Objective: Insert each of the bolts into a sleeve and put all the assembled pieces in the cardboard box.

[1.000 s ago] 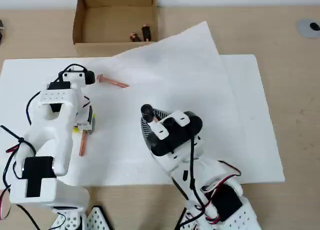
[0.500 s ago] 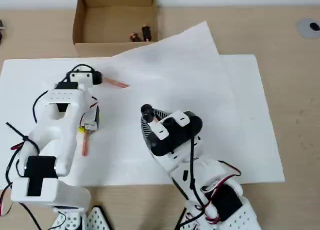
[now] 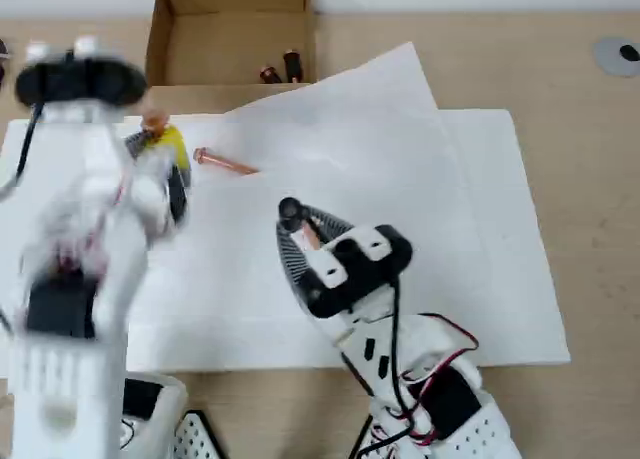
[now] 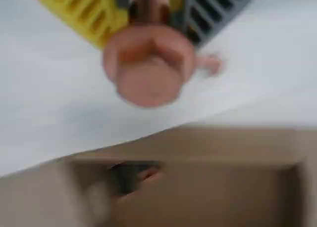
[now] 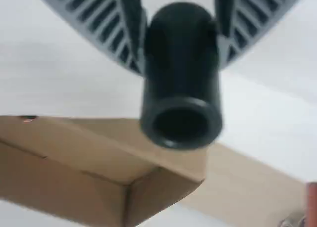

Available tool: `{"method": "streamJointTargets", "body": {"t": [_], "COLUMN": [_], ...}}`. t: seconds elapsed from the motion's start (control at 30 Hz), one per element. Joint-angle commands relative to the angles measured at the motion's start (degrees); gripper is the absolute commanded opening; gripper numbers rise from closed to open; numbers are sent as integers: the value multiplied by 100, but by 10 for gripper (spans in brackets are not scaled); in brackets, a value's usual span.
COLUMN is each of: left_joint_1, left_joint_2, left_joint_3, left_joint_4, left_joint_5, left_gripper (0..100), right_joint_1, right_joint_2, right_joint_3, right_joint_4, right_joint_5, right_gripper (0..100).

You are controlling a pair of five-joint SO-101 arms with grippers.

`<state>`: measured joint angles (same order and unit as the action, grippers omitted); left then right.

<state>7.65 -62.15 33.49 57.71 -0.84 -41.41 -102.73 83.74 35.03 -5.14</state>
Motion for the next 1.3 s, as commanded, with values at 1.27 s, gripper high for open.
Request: {"method": "streamJointTargets", "body": {"t": [1.27], "left_joint_1": [2567], "left_joint_2": [-3609], "left_joint_3": [1609], "left_joint_4": [149], "left_joint_5": [659], "left_gripper": [6], "right_joint_1": [-549], "right_joint_2": [-57], "right_joint_3": [725], "right_joint_4": [-202], "right_joint_5": [18], "right_gripper": [9]}}
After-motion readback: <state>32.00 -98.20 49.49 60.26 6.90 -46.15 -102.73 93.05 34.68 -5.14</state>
